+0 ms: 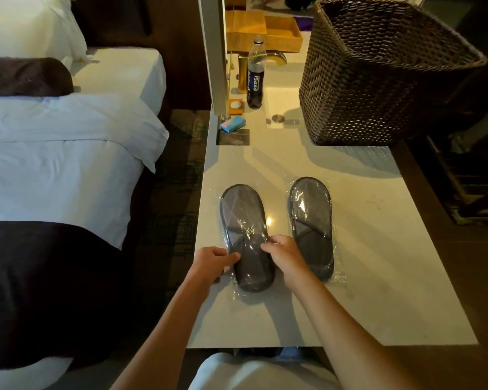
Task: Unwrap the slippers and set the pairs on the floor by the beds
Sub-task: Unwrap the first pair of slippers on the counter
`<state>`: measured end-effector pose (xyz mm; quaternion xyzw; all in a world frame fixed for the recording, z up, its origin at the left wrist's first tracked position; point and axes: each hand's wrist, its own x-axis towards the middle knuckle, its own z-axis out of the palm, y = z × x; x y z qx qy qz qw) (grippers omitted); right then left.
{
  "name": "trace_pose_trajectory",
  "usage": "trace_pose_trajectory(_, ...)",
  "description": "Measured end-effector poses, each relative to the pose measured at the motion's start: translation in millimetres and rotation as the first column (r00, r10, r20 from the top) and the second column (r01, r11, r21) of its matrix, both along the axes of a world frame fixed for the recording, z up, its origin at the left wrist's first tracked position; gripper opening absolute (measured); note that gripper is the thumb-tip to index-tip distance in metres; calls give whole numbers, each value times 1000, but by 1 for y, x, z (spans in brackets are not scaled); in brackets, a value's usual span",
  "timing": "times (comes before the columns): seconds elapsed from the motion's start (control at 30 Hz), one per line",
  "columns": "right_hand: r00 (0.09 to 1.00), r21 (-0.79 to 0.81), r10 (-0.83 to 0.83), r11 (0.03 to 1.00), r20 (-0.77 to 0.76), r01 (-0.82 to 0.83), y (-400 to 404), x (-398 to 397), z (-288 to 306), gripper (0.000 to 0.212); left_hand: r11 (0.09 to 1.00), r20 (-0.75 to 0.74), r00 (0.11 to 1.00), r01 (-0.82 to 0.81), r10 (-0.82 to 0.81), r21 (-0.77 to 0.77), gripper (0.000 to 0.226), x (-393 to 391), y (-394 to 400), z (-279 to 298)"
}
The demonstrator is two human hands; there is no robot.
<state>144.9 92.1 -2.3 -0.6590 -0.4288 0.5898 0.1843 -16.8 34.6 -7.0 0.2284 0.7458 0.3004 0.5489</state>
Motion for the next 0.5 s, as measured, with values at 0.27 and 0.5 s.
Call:
trace_pose_trajectory(0.27, 978, -78, -28, 997, -205, 12, -11, 11, 11, 21, 992, 264, 964, -62, 31, 112, 31, 6, -21, 17)
trace_pose_trajectory(0.5, 974, 133, 62, 991, -218, -33, -25, 25, 43, 44, 959, 405, 912, -169, 65, 226, 37, 1, -28, 42)
